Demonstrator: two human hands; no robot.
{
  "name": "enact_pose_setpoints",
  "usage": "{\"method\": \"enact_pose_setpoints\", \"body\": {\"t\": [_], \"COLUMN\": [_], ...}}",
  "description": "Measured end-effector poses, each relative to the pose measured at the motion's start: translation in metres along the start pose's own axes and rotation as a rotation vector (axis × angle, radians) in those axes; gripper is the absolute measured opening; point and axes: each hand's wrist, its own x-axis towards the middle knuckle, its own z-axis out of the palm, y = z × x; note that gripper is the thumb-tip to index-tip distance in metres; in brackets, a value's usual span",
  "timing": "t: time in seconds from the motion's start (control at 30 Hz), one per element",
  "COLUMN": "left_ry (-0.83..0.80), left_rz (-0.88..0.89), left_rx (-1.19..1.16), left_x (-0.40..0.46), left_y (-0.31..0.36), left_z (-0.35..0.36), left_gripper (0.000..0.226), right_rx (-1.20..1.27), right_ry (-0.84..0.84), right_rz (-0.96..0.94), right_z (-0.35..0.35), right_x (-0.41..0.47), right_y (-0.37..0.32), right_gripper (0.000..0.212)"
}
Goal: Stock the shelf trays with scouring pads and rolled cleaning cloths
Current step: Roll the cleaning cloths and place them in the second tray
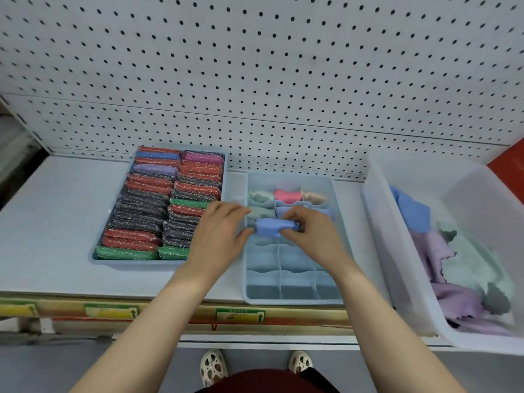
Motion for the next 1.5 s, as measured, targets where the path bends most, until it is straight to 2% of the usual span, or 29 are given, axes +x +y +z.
{"method": "enact_pose_setpoints", "body": {"t": [0.13,0.27,0.37,0.5,0.57,0.73,0.87,0.93,0.97,1.03,1.23,1.37,1.47,1.5], "left_ry": [0.021,0.000,-0.019,-0.026,-0.035,-0.054,-0.055,-0.048,-0.046,-0.044,-0.031,-0.007,0.008,0.002], "left_rz": [0.091,0.112,0.108,0.080,0.076,0.069,0.064,0.067,0.070,0.076,0.078,0.078,0.063,0.052], "left_rx": [0.100,0.095,0.095,0.078,0.079,0.079,0.070,0.063,0.063,0.070,0.089,0.077,0.065,0.060], "left_x": [-0.008,-0.008,-0.008,-0.009,-0.009,-0.009,-0.010,-0.010,-0.010,-0.009,-0.010,-0.011,-0.010,-0.009], "left_y": [-0.007,-0.009,-0.009,-0.009,-0.009,-0.009,-0.010,-0.011,-0.011,-0.011,-0.010,-0.008,-0.008,-0.007], "left_z": [0.008,0.008,0.008,0.008,0.008,0.007,0.008,0.008,0.008,0.009,0.009,0.008,0.005,0.004], "left_gripper": [0.036,0.041,0.041,0.040,0.041,0.040,0.040,0.039,0.039,0.039,0.040,0.037,0.031,0.030], "right_rx": [-0.155,-0.107,-0.120,-0.447,-0.523,-0.299,-0.447,-0.523,-0.550,-0.617,-0.595,-0.561,-0.429,-0.391], "right_ry": [0.006,0.024,-0.023,-0.064,-0.055,-0.057,-0.010,0.009,-0.002,-0.061,-0.065,-0.047,-0.037,0.032], "right_rz": [-0.032,0.011,0.010,-0.088,-0.063,0.004,-0.038,-0.063,-0.067,-0.072,-0.151,-0.230,-0.113,-0.075], "right_z": [0.026,0.038,0.037,0.032,0.035,0.045,0.042,0.047,0.051,0.056,0.055,0.054,0.034,0.021], "right_x": [0.008,0.014,0.016,0.018,0.019,0.014,0.017,0.019,0.020,0.023,0.022,0.023,0.022,0.022], "right_y": [-0.001,0.002,0.003,-0.007,-0.010,-0.009,-0.013,-0.022,-0.025,-0.027,-0.017,-0.016,-0.012,-0.005], "right_gripper": [0.011,0.008,0.009,0.018,0.020,0.006,0.002,0.018,0.018,0.005,0.016,0.032,0.009,0.013]}}
